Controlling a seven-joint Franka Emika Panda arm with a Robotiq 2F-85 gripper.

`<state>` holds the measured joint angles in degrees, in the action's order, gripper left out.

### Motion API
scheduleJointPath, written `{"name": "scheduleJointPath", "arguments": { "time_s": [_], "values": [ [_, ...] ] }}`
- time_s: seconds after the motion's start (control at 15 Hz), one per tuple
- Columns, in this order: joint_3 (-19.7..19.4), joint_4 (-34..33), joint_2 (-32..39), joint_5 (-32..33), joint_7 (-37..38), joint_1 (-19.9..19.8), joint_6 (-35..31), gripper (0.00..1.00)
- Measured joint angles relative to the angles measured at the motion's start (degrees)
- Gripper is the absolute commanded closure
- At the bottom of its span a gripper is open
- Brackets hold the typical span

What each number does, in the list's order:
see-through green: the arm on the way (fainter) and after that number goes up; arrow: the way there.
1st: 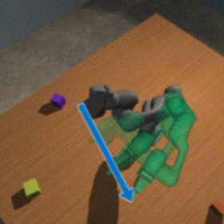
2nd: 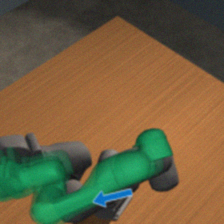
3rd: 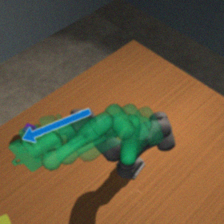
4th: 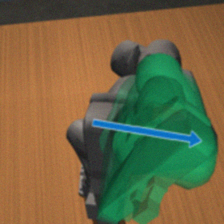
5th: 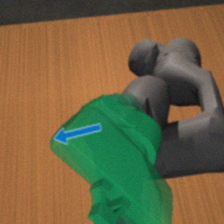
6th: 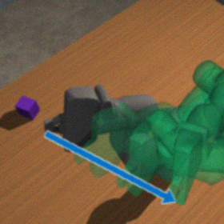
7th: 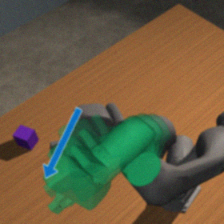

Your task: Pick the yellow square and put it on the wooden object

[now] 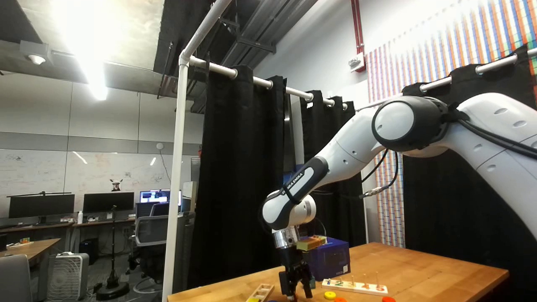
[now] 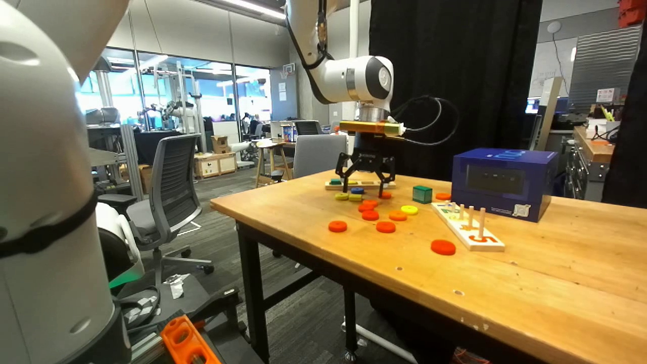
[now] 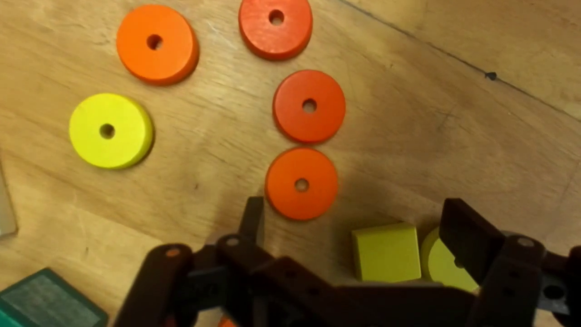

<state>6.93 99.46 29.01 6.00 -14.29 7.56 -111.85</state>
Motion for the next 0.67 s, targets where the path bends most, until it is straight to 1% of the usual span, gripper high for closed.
{"name": "scheduleJointPath", "arguments": {
  "time_s": [0.67],
  "values": [
    [-0.05,-1.40,1.80,0.52,-0.01,0.52,-0.03,0.00]
  ]
}}
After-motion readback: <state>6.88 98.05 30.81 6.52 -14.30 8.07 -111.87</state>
